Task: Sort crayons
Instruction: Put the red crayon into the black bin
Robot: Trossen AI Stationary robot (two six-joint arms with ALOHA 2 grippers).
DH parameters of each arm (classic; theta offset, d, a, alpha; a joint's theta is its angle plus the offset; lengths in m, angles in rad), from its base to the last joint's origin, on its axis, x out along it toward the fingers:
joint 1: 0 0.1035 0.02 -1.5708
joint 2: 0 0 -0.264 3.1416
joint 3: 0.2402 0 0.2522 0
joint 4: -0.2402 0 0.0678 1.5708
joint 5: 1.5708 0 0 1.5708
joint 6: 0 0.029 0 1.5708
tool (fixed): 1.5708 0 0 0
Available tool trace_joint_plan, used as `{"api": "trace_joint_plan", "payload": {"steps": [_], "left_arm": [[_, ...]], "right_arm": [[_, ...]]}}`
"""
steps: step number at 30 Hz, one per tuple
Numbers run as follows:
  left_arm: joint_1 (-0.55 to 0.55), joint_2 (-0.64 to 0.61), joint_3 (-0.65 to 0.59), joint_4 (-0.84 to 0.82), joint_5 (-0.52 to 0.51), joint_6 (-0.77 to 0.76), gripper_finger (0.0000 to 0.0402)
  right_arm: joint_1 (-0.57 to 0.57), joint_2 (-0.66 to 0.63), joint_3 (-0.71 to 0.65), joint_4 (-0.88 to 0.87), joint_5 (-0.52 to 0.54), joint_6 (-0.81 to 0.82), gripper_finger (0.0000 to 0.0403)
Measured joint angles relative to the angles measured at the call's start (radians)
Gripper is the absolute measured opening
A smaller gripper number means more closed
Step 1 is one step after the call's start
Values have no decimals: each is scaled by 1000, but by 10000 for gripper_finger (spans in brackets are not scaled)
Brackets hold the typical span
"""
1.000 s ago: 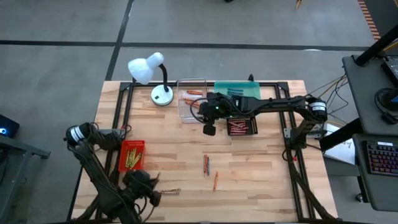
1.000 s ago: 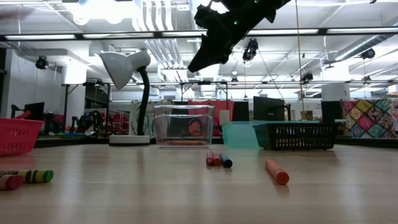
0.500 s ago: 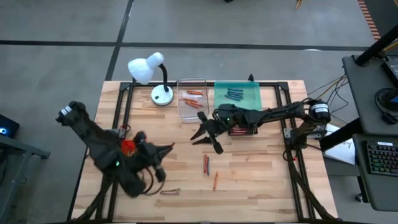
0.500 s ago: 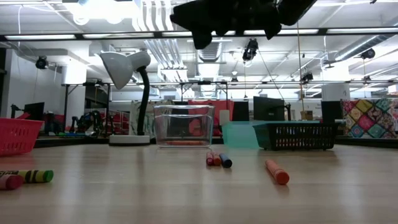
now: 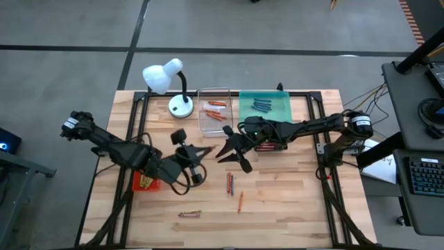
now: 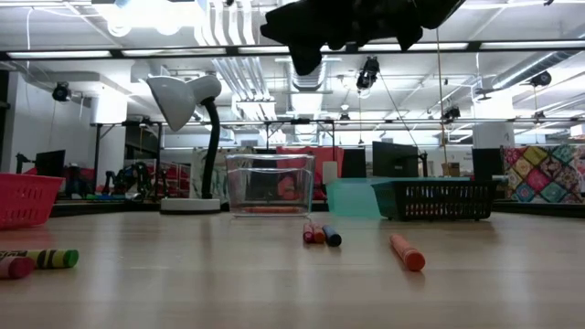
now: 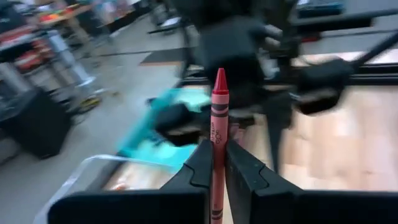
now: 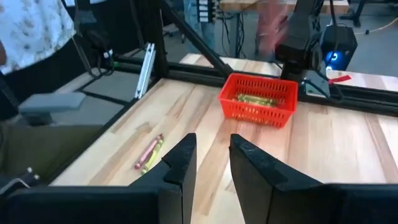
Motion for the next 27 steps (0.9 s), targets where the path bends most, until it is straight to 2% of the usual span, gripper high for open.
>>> {"api": "trace_joint_plan", "payload": {"steps": [4, 12, 18, 21, 27], "left_arm": [[15, -27, -152, 251, 96, 78, 0], [16, -197, -444, 608, 170, 120, 0], [19, -323, -669, 930, 201, 216, 0], [19, -351, -745, 1058, 202, 232, 0], [20, -348, -809, 1167, 209, 228, 0]], "right_arm": [[6, 1, 0, -7, 43, 23, 86], [19, -24, 0, -92, 225, 86, 86], [50, -10, 2, 38, 312, 104, 86], [56, 9, 2, 109, 314, 112, 90], [55, 55, 47, 162, 315, 130, 120]]}}
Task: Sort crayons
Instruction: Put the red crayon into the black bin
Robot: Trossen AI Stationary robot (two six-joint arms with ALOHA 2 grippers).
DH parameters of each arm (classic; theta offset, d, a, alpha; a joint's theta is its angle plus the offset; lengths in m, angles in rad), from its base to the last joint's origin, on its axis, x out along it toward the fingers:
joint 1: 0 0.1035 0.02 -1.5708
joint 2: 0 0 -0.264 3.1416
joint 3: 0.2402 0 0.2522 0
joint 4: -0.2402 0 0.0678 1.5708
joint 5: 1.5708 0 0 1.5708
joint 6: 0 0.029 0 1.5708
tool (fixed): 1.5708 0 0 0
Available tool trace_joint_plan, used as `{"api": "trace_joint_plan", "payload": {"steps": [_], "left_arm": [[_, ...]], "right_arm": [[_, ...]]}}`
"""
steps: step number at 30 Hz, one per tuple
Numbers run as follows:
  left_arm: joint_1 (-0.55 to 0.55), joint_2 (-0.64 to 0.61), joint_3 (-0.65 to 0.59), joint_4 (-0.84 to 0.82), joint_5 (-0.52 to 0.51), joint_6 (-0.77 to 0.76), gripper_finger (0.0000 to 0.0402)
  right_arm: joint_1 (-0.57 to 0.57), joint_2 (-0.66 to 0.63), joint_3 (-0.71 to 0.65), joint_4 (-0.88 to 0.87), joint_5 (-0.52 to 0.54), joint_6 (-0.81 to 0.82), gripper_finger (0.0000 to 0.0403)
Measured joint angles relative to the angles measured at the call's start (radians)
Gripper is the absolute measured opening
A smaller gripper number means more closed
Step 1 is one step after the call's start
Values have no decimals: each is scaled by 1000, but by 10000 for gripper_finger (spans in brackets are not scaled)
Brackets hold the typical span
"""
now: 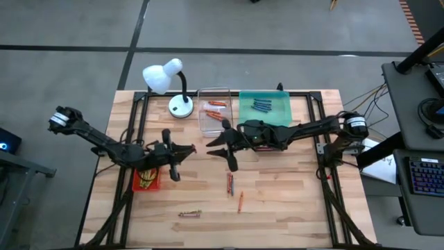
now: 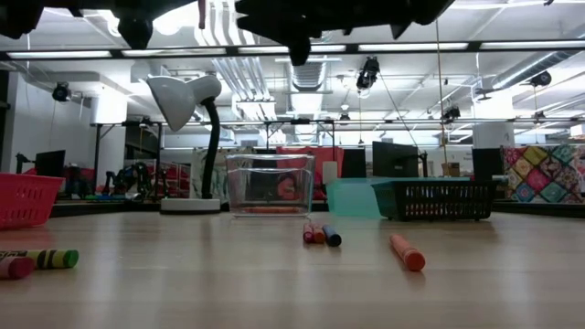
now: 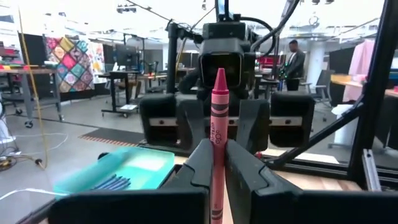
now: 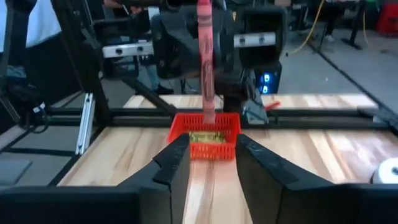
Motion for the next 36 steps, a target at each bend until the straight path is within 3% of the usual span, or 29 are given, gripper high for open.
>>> {"api": "trace_joint_plan", "payload": {"steps": [6, 9, 36], "left_arm": [[0, 29, 19, 12, 20, 1, 0], [-2, 40, 32, 8, 19, 1, 0], [0, 109, 102, 44, 11, 39, 0]], "right_arm": [[2, 87, 88, -5, -3, -67, 128], [2, 105, 116, -8, -59, -84, 128], [2, 108, 156, 19, -79, -128, 128]]}}
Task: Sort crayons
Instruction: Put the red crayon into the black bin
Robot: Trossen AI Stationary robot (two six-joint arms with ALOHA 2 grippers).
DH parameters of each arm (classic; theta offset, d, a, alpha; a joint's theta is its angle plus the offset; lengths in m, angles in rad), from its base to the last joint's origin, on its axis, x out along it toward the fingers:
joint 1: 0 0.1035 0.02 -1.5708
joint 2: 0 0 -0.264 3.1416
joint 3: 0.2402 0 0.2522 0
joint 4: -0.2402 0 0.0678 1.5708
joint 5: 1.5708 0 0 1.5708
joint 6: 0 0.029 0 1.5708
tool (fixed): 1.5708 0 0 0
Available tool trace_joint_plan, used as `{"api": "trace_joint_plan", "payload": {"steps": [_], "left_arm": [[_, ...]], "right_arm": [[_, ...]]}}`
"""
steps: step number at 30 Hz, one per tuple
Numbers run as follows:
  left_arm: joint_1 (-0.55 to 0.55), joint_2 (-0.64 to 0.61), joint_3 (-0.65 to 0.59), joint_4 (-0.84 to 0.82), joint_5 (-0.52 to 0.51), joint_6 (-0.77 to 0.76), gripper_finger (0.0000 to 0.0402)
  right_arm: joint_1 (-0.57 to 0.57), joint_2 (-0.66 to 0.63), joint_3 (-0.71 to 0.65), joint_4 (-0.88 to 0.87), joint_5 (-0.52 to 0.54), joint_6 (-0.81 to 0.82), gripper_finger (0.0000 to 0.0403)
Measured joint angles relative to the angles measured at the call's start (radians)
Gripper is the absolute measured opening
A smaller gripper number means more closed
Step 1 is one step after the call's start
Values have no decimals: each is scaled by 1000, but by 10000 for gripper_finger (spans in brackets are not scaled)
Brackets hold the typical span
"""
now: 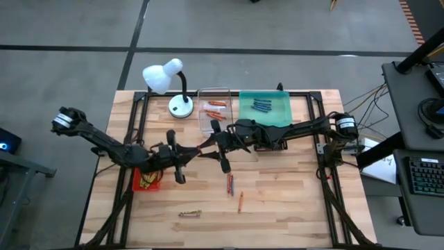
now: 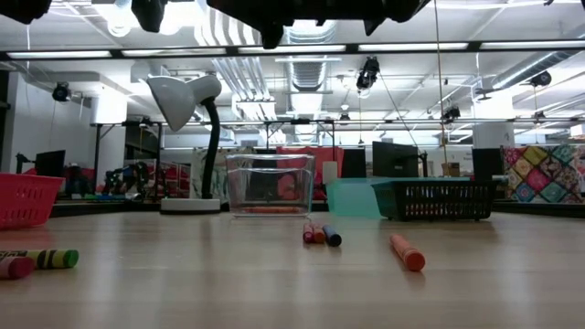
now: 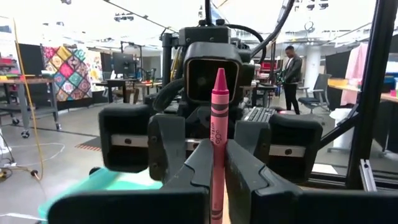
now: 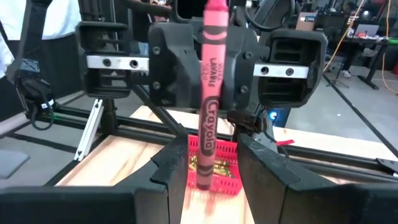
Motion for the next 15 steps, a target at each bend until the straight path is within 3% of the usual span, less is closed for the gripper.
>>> {"api": "trace_joint_plan", "payload": {"steps": [7, 15], "left_arm": [[0, 55, 47, -2, -3, 42, 0], [0, 43, 50, -22, -32, 21, 13]], "right_arm": [[0, 0, 0, -1, -1, 0, 115], [0, -5, 2, -39, 1, -17, 19]]}}
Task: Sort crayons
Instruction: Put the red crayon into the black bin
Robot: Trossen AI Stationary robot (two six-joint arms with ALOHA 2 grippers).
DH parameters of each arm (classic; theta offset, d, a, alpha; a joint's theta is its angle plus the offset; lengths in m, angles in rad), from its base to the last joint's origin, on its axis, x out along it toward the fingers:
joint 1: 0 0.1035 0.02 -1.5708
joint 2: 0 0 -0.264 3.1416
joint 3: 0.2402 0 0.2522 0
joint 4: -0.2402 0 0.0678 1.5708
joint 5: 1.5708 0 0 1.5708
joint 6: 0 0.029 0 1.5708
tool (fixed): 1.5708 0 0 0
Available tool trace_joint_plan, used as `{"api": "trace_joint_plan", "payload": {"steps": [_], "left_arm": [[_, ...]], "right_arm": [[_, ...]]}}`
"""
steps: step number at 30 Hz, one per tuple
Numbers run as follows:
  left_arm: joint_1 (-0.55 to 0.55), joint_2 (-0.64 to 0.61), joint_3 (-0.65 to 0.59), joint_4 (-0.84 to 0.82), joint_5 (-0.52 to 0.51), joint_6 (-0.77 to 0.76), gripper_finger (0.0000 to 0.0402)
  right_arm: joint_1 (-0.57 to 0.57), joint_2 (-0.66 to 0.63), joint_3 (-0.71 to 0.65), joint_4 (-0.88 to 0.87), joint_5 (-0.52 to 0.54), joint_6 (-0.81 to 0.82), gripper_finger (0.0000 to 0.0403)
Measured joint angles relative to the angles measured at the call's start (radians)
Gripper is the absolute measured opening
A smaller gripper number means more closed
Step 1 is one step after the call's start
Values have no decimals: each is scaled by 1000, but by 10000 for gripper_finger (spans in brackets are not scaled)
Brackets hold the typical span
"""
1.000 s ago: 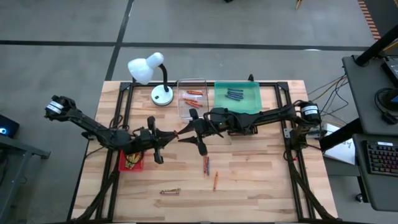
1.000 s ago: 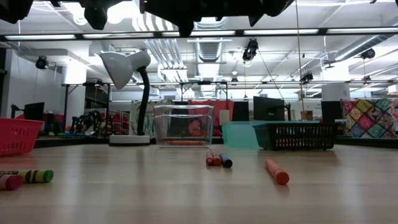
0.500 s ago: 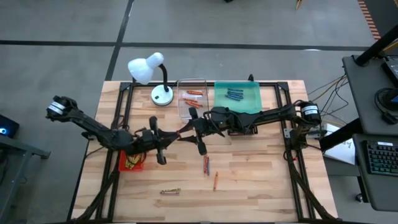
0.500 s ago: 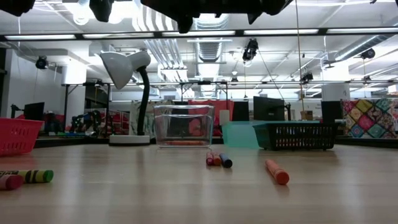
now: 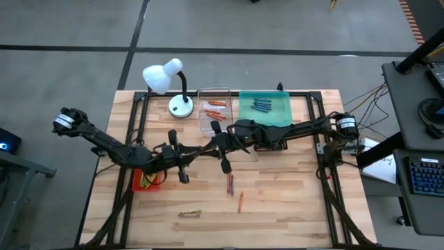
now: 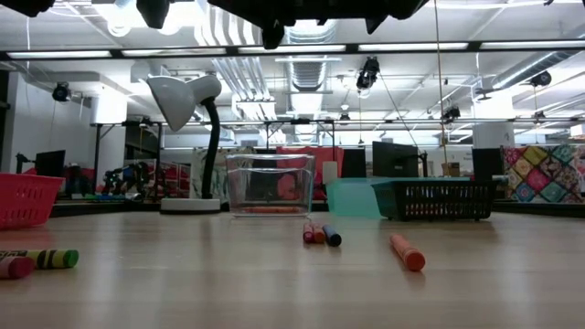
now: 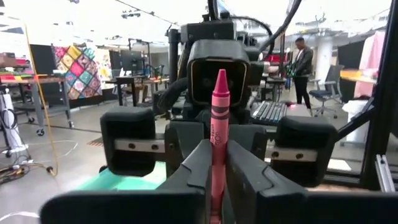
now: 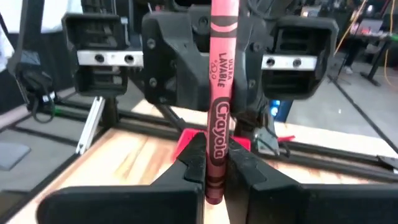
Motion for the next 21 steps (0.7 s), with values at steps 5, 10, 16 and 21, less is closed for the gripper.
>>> {"api": "trace_joint_plan", "payload": {"steps": [5, 10, 16, 21], "left_arm": [[1, -47, 7, -86, -4, 1, 70], [5, -104, 11, -197, -25, 2, 129], [5, -189, 7, -319, -101, 6, 161], [5, -256, 6, -402, -103, 5, 160]], "right_arm": [[-9, -2, 62, -188, 1, -32, 15], [-43, -3, 178, -506, 40, -88, 15], [-105, -4, 296, -1095, 187, -178, 14], [-155, -6, 262, -1540, 380, -127, 14]]}}
